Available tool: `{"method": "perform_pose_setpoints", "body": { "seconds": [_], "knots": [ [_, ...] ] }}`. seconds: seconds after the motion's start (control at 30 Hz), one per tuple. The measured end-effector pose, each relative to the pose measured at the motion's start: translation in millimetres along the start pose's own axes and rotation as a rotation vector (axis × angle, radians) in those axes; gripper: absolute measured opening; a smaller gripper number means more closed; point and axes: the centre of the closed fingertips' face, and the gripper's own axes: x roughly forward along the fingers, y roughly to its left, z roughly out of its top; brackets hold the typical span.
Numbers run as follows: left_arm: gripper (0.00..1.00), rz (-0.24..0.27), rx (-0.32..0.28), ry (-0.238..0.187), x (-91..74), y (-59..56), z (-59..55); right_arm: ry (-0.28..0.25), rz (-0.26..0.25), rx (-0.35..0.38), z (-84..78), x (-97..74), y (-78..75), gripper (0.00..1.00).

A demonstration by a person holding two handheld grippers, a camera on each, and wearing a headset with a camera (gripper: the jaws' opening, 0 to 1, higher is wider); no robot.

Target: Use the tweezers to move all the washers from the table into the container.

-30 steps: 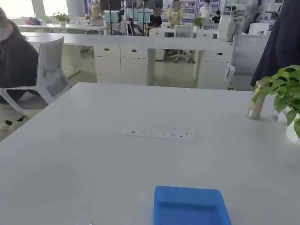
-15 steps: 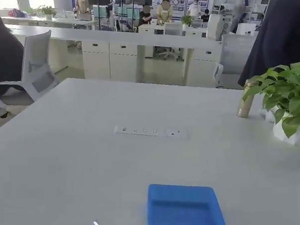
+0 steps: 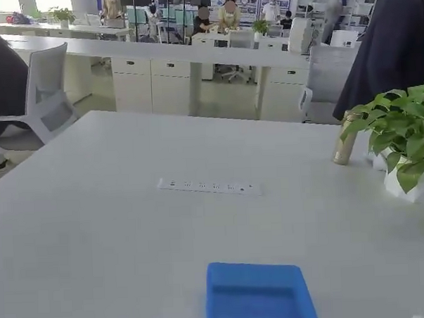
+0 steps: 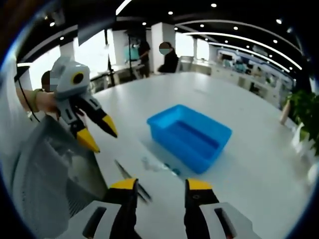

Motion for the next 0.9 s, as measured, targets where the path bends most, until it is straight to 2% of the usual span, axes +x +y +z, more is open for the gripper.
{"method": "perform_pose_setpoints", "body": {
  "seconds": [0.07, 0.1, 0.13, 0.17, 0.2, 0.27, 0.3, 0.37, 0.47, 0.57, 0.6, 0.67, 0.8, 0.9],
  "knots": [
    [0.26, 0.001, 0.034, 0.034, 1.0, 1.3, -4.3, 0.014, 0.009, -0.014, -2.1, 3.1, 3.7, 0.34],
    [0.25, 0.002, 0.07, 0.057, 1.6, 2.3, -7.4, 0.021, 0.008, -0.022, -3.2, 4.7, 5.1, 0.35],
    [0.23, 0.003, 0.083, 0.065, 1.8, 2.7, -8.5, 0.034, 0.014, -0.039, -5.5, 6.8, 7.3, 0.35],
    [0.2, 0.01, 0.12, 0.085, 2.4, 4.2, -11.5, 0.043, 0.021, -0.046, -6.9, 7.9, 9.2, 0.34],
    [0.16, 0.018, 0.122, 0.098, 3.1, 5.6, -14.2, 0.051, 0.028, -0.054, -9.4, 10.5, 10.8, 0.34],
    [0.15, -0.007, 0.148, 0.121, 5.3, 2.3, -19.1, 0.057, 0.038, -0.065, -11.9, 13.5, 13.4, 0.33],
    [0.14, -0.01, 0.179, 0.159, 5.9, 2.6, -25.1, 0.064, 0.046, -0.071, -14.0, 16.2, 15.8, 0.33],
    [0.14, -0.006, 0.221, 0.207, 7.7, 3.9, -32.8, 0.078, 0.053, -0.084, -17.0, 19.7, 18.9, 0.32],
    [0.11, -0.003, 0.225, 0.207, 12.1, 4.9, -34.2, 0.097, 0.055, -0.1, -22.5, 24.0, 22.8, 0.32],
    [0.0, -0.008, 0.268, 0.217, 15.9, 6.8, -34.8, 0.132, 0.049, -0.12, -30.8, 24.3, 26.8, 0.31],
    [0.0, -0.006, 0.278, 0.231, 18.5, 7.9, -36.0, 0.154, 0.042, -0.121, -36.0, 24.4, 27.9, 0.31],
    [0.05, -0.007, 0.268, 0.235, 23.4, 9.0, -35.7, 0.163, 0.046, -0.131, -39.6, 23.6, 31.4, 0.32],
    [0.07, -0.022, 0.296, 0.247, 28.5, 7.8, -35.7, 0.172, 0.041, -0.157, -39.0, 21.5, 29.5, 0.31],
    [0.08, -0.027, 0.307, 0.258, 32.9, 9.7, -36.0, 0.169, 0.039, -0.14, -39.2, 23.1, 27.3, 0.31]
  ]
}}
